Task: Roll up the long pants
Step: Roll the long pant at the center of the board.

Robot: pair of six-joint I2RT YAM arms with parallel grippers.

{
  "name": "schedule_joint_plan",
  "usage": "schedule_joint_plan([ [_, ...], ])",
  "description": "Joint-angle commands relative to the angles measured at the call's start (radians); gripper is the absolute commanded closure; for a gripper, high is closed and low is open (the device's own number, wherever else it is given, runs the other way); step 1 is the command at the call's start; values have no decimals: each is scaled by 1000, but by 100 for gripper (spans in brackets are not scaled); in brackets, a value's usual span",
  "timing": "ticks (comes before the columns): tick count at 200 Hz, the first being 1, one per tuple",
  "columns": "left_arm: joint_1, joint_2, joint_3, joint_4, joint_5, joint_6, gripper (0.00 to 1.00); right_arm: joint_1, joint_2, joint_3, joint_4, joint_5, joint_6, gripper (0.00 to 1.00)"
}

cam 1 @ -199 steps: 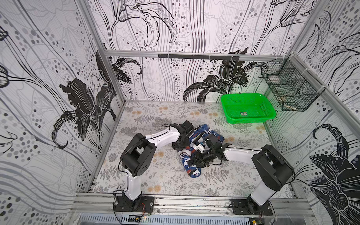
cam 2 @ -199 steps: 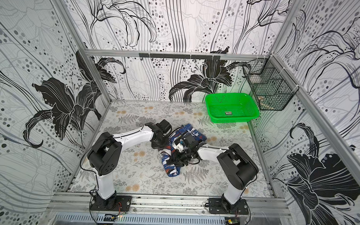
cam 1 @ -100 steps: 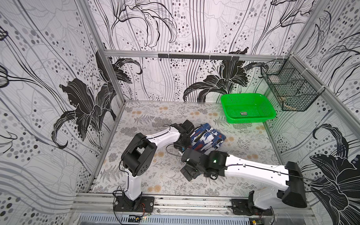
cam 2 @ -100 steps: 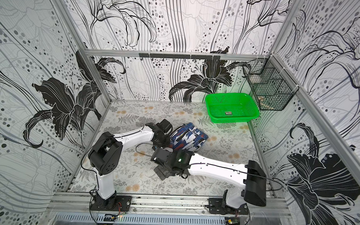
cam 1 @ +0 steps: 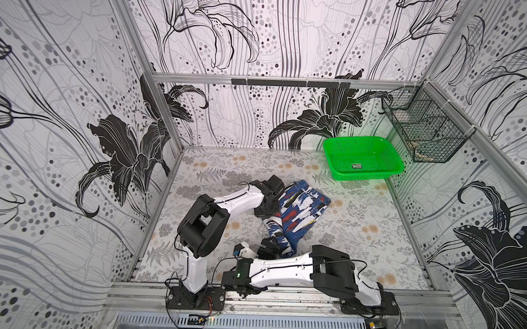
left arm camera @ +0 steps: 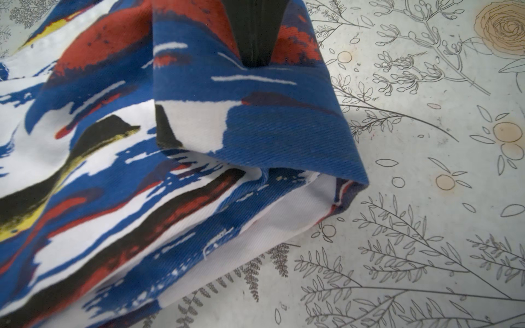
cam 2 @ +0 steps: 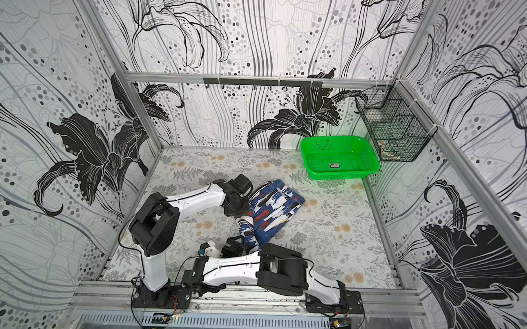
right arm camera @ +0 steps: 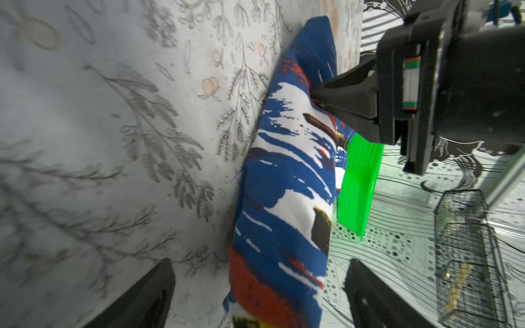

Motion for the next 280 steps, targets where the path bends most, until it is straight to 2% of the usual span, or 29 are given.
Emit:
schedule_joint_plan([
  [1,-5,22,4,-2,-8,8,100,-39,65,-14,-125,69,115,10],
  [28,-5,16,4,-8,-10,9,100,-80,76,-84,-85,59,146,22],
  [62,-5,16,8,-16,-13,11,100,-112,83,-141,-20,56,134,25],
  [82,-5,17,11,-19,-13,11,100,-126,96,-153,3,61,129,33],
  [112,-5,13,9,-23,-16,11,100,-142,72,-192,77,44,95,77],
  [130,-5,-2,5,-39,-21,9,100,-146,27,-227,142,11,51,90],
  [151,-5,-80,5,-95,-70,10,100,-147,-75,-299,284,-105,-56,91],
  [184,20,-266,9,-233,-136,22,100,-149,-240,-367,410,-352,-138,90],
  [233,43,-516,-74,-328,-171,14,100,-158,-422,-358,446,-679,-135,88],
  [255,43,-566,-115,-336,-164,5,100,-204,-466,-369,489,-820,-108,88],
  [280,43,-585,-160,-306,-134,-6,100,-283,-532,-449,589,-961,-52,88],
])
